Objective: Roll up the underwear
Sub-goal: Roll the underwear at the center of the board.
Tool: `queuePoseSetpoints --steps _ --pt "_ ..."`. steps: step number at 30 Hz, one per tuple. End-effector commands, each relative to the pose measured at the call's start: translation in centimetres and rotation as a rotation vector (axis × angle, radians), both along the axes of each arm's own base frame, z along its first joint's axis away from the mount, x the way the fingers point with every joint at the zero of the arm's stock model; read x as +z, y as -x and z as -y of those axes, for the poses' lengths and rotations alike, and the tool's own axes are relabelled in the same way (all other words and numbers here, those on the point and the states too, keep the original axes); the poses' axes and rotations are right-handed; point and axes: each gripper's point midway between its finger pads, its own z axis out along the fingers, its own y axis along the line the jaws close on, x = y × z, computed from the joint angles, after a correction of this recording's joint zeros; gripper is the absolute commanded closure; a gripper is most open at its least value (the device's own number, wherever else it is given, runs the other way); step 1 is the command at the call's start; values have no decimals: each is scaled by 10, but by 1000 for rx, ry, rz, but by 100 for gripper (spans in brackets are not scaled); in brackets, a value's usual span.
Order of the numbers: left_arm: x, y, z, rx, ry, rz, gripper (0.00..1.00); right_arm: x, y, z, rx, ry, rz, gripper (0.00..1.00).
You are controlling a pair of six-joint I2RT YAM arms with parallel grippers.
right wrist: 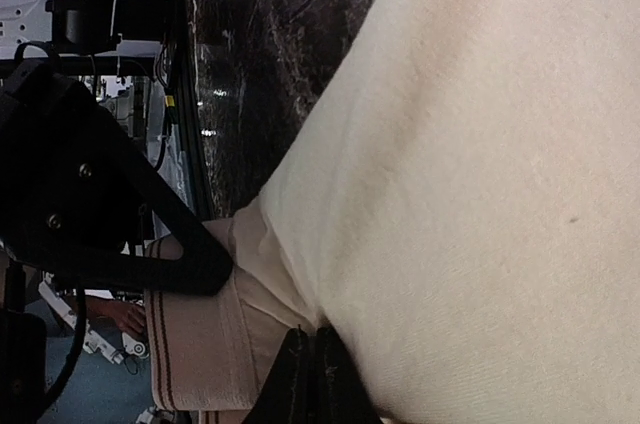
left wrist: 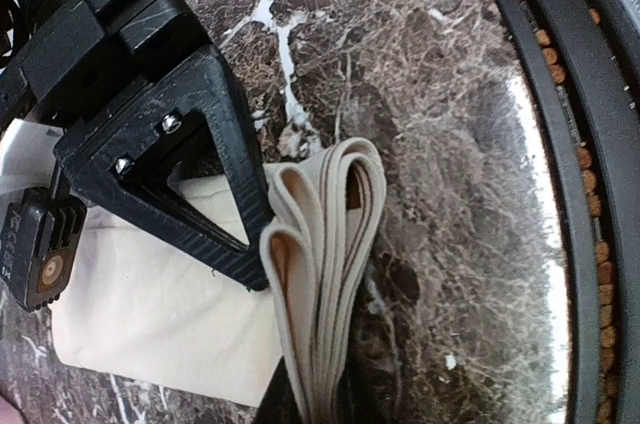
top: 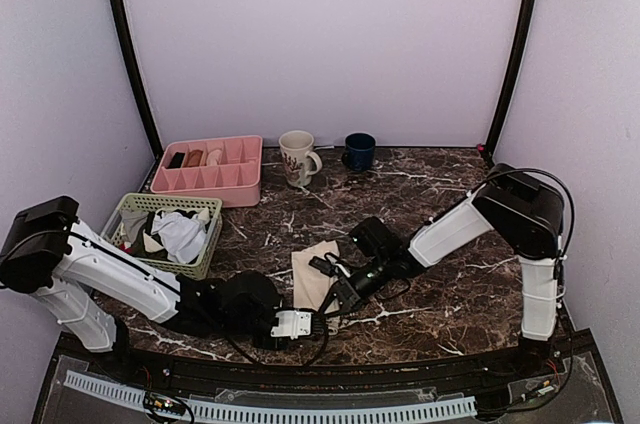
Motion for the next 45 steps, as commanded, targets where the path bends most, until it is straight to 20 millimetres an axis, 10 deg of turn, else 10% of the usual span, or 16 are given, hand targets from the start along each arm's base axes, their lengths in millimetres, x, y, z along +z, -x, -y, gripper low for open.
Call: queuePoseSetpoints --steps 1,7,20,32,45 --pt "12 28 -4 -4 30 -280 98 -36 11 34 -57 176 -21 93" --pt "32 22 -1 26 102 -564 98 17 -5 35 -102 -15 127 93" --pt "25 21 9 -38 -10 -1159 98 105 39 69 -79 -213 276 93" --pt "-19 4 4 80 -88 -1392 95 120 99 52 96 -241 259 93" --pt "-29 -5 6 108 -94 -1425 91 94 97 11 147 -206 229 93"
